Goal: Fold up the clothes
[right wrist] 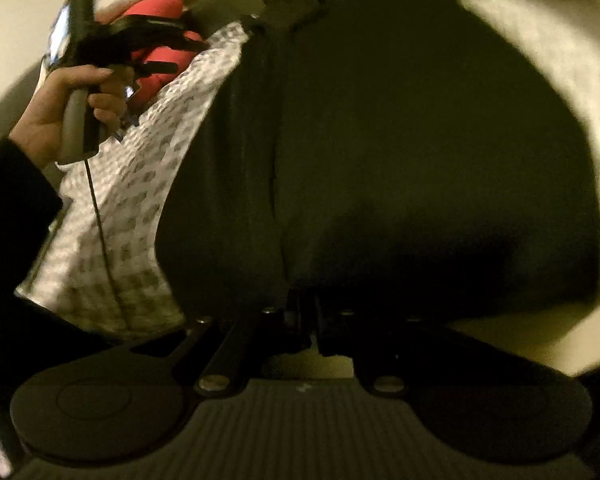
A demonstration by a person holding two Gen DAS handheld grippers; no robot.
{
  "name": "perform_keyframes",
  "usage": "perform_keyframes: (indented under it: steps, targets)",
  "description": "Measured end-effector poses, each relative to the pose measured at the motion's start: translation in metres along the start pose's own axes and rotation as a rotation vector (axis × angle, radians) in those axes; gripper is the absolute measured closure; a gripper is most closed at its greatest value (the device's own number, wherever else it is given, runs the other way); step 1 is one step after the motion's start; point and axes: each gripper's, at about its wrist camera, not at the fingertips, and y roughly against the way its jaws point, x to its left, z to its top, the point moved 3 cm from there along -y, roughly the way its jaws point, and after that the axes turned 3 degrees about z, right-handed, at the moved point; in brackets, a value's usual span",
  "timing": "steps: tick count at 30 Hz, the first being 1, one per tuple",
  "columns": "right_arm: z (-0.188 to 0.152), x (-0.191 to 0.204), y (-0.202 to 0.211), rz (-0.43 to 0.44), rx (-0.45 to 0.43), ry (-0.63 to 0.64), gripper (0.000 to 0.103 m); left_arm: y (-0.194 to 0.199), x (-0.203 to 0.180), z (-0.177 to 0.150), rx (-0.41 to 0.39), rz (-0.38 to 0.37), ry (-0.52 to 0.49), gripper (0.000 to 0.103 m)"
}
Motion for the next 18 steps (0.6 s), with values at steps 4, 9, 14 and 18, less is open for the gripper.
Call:
perform_keyframes:
  steps: [4, 9, 14, 18]
  targets:
    - [0.040, 0.008, 0.015, -0.072, -0.049, 0.149, 0.069, -0.003, 0.004, 0.000, 0.008, 0.000, 0.020, 0.052]
    - [0.146, 0.000, -0.002, -0.097, -0.094, 0.302, 0.060, -0.010, 0.002, -0.003, 0.026, -0.003, 0.019, 0.051]
    - [0.269, -0.035, -0.075, -0.066, -0.003, 0.247, 0.060, -0.017, 0.008, -0.001, 0.037, 0.001, 0.033, 0.051]
    - [0.330, -0.045, -0.134, -0.122, 0.044, 0.320, 0.060, -0.023, 0.014, 0.002, 0.044, 0.016, 0.028, 0.051]
